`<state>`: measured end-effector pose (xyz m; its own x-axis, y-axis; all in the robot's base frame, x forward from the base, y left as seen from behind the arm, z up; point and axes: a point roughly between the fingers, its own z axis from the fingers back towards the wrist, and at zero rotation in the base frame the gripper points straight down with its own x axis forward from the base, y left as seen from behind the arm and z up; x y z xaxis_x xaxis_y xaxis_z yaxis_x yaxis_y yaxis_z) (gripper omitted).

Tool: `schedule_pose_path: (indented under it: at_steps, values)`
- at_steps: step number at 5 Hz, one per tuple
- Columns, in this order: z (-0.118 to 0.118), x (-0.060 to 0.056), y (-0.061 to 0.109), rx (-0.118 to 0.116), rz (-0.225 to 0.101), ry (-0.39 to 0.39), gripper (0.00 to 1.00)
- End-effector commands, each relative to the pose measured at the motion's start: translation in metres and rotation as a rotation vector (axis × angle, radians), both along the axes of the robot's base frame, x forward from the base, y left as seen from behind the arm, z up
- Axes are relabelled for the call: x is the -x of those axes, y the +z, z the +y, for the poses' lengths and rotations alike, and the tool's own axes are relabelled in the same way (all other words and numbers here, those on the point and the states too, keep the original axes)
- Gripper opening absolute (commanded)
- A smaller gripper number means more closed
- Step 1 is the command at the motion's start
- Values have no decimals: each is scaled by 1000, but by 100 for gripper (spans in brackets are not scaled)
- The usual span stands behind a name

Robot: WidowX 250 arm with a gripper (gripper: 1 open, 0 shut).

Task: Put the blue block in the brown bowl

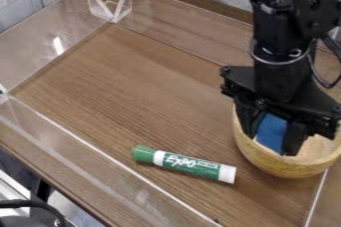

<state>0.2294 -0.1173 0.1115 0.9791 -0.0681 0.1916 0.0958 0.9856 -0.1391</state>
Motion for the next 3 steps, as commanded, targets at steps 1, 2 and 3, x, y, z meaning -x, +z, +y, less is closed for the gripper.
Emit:
schedule_pose_path:
  at_steps: [1,2,3]
  values:
    - [-2,-11,18,29,-59,7,0]
    - [-2,-12,18,29,-60,5,0]
    - [-1,-13,19,30,-61,5,0]
